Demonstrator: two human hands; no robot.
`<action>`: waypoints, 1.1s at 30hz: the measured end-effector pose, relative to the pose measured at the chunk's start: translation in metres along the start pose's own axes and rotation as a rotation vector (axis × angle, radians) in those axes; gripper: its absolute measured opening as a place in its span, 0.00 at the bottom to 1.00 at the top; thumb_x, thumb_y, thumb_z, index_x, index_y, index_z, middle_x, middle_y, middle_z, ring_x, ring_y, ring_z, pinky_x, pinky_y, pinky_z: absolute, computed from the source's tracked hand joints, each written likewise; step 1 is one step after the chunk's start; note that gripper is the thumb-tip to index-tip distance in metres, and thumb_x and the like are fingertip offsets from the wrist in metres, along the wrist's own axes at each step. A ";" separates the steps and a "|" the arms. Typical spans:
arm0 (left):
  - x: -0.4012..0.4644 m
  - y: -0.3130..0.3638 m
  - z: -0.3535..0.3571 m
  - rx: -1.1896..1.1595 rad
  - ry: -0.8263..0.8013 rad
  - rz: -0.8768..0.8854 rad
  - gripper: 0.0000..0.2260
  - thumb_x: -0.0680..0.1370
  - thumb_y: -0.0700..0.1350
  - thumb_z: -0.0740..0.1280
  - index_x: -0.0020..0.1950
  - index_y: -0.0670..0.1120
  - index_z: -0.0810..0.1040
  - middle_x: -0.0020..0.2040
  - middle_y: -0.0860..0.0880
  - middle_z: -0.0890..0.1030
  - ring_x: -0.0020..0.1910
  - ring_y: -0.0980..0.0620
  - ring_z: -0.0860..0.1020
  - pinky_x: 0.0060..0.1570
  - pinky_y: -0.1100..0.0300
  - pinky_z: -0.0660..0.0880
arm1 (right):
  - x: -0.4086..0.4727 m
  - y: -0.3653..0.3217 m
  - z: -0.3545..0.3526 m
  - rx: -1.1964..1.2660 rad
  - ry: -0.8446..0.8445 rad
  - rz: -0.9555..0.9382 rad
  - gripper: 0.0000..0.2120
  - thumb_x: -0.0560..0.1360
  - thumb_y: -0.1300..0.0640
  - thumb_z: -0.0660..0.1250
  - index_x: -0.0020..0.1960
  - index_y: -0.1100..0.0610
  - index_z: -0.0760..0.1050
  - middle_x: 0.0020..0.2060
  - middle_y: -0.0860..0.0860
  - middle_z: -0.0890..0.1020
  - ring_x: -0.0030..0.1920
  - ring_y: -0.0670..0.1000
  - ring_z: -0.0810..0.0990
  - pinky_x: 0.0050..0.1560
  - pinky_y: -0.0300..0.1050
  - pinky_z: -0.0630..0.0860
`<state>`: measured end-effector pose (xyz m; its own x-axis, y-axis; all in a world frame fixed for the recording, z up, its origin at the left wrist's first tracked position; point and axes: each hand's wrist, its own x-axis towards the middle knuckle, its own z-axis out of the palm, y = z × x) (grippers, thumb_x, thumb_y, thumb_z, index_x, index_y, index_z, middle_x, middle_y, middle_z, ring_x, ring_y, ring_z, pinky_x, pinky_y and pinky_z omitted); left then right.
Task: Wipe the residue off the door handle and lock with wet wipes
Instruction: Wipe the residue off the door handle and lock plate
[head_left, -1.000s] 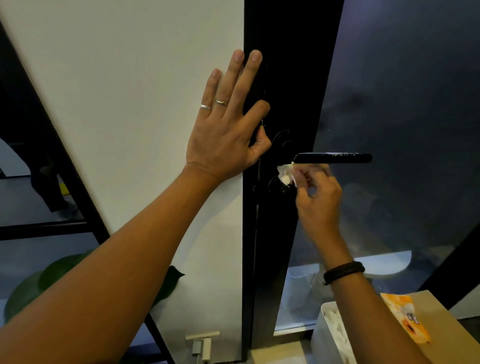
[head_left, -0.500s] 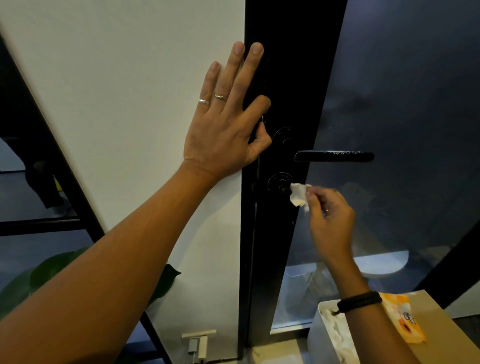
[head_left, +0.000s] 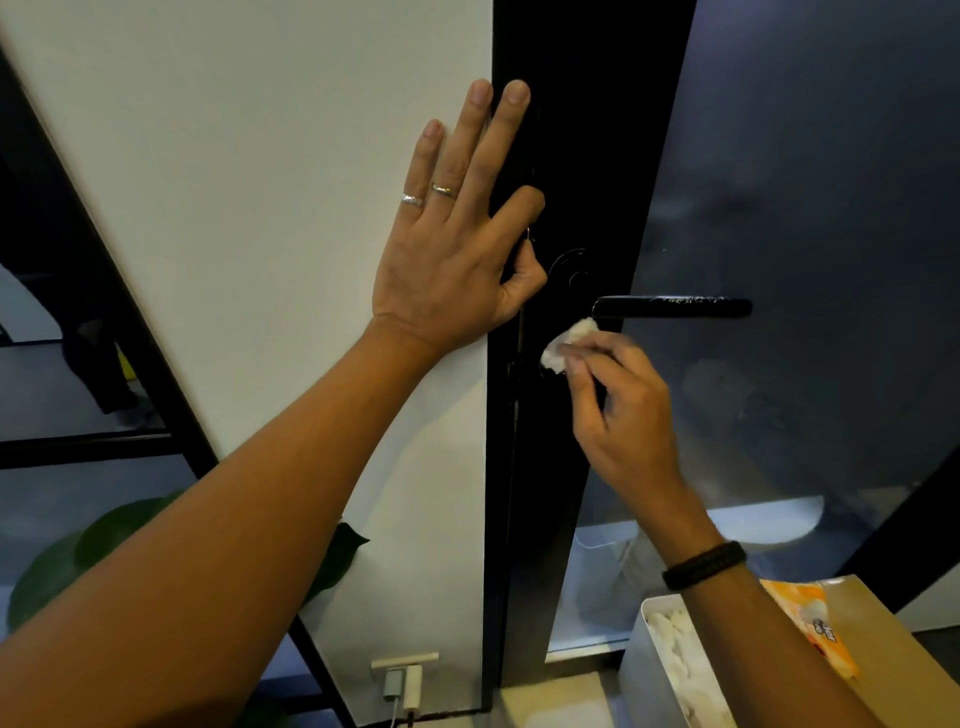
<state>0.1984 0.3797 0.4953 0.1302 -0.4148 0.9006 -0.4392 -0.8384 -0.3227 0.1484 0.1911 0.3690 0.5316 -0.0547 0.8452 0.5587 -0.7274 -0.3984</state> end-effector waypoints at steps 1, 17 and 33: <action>0.000 0.000 0.000 -0.002 -0.001 -0.002 0.11 0.82 0.51 0.63 0.57 0.49 0.82 0.81 0.35 0.66 0.82 0.31 0.62 0.81 0.35 0.58 | -0.005 0.006 -0.003 0.039 0.040 0.043 0.10 0.83 0.63 0.66 0.60 0.63 0.84 0.57 0.55 0.82 0.59 0.48 0.80 0.62 0.40 0.76; -0.001 -0.001 0.001 0.009 0.014 -0.010 0.11 0.80 0.51 0.64 0.57 0.50 0.83 0.81 0.35 0.67 0.81 0.31 0.64 0.81 0.36 0.57 | 0.040 0.032 -0.024 -0.246 -0.356 -0.360 0.16 0.77 0.73 0.68 0.58 0.57 0.86 0.57 0.55 0.81 0.54 0.57 0.82 0.49 0.50 0.83; -0.001 -0.002 -0.003 0.012 0.002 0.008 0.11 0.80 0.50 0.63 0.57 0.49 0.82 0.81 0.36 0.66 0.82 0.32 0.63 0.82 0.36 0.58 | -0.019 -0.054 0.069 0.765 0.589 0.958 0.04 0.74 0.60 0.79 0.47 0.60 0.88 0.39 0.53 0.89 0.42 0.50 0.88 0.44 0.43 0.83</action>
<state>0.1966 0.3826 0.4960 0.1249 -0.4207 0.8986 -0.4298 -0.8392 -0.3331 0.1524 0.2788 0.3498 0.6665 -0.7416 0.0762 0.4394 0.3082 -0.8437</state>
